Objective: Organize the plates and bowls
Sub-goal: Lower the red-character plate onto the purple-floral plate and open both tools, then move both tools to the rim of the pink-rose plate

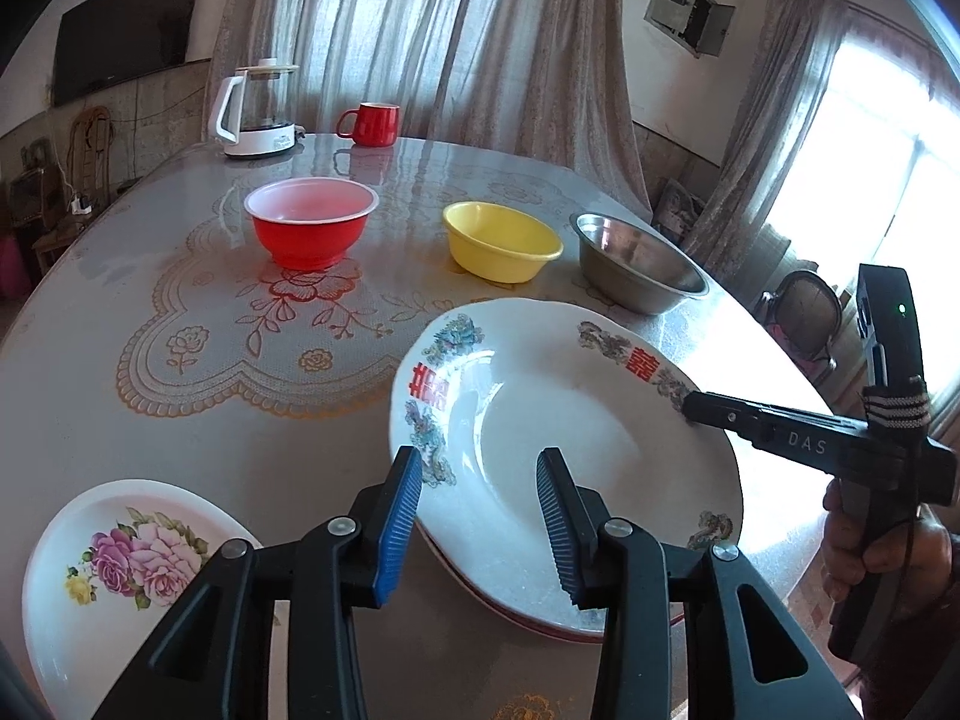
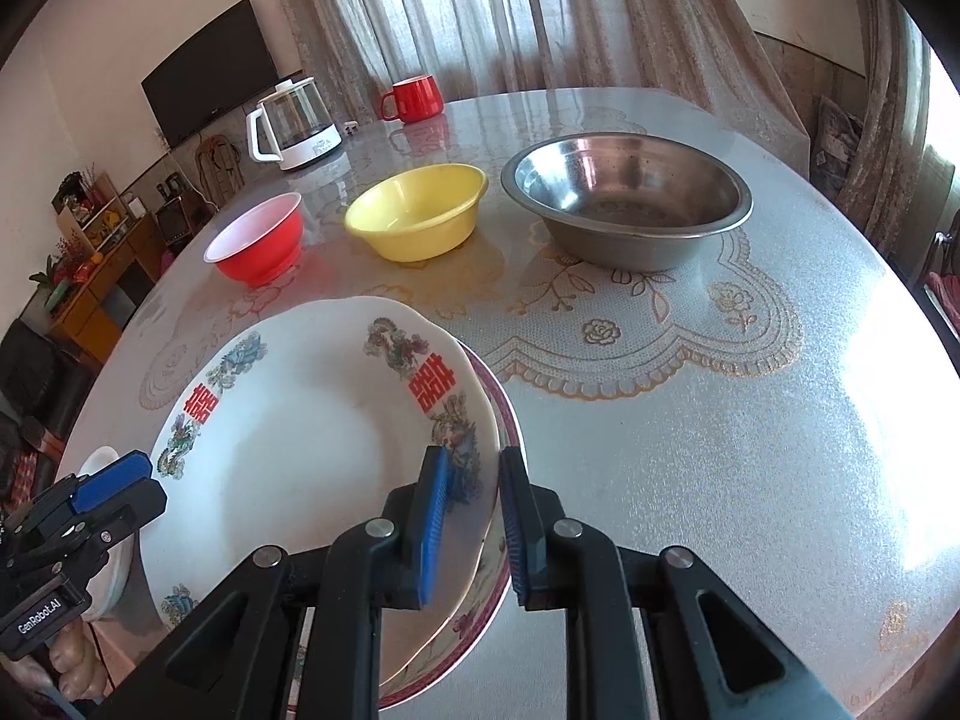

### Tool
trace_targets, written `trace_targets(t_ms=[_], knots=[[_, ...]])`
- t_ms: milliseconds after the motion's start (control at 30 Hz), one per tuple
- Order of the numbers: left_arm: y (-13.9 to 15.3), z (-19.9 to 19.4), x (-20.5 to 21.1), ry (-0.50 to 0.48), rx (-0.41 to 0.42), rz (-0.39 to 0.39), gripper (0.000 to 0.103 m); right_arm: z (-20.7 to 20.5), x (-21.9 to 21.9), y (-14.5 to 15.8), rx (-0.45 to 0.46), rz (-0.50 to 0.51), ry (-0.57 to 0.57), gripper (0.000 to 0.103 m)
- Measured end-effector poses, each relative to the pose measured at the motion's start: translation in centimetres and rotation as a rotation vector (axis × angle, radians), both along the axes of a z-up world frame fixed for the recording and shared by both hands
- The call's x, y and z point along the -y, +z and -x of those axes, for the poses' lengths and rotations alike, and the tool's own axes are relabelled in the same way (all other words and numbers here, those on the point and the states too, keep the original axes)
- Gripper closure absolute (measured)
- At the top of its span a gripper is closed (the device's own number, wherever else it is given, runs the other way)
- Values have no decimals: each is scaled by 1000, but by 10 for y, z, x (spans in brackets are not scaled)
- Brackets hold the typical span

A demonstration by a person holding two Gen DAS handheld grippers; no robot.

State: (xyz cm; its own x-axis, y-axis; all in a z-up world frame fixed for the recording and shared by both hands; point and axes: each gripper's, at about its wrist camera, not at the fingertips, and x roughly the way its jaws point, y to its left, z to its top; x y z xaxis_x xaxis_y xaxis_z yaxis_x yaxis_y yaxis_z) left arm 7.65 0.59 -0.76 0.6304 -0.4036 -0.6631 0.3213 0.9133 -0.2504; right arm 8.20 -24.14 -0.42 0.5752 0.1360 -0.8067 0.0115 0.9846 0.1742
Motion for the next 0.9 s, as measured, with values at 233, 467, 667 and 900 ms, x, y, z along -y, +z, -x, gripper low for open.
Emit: trace_targets(t_ms=[233, 467, 667, 900], knots=[[-12, -17, 4, -9, -57, -7, 50, 2, 6, 1, 17, -9, -29, 83], [-14, -12, 10, -17, -50, -38, 50, 5, 3, 1, 32, 16, -17, 83], [-13, -8, 10, -18, -48, -36, 50, 8, -2, 2, 36, 41, -3, 88], [-12, -5, 10, -16, -54, -27, 49, 9, -2, 4, 30, 63, -26, 88]])
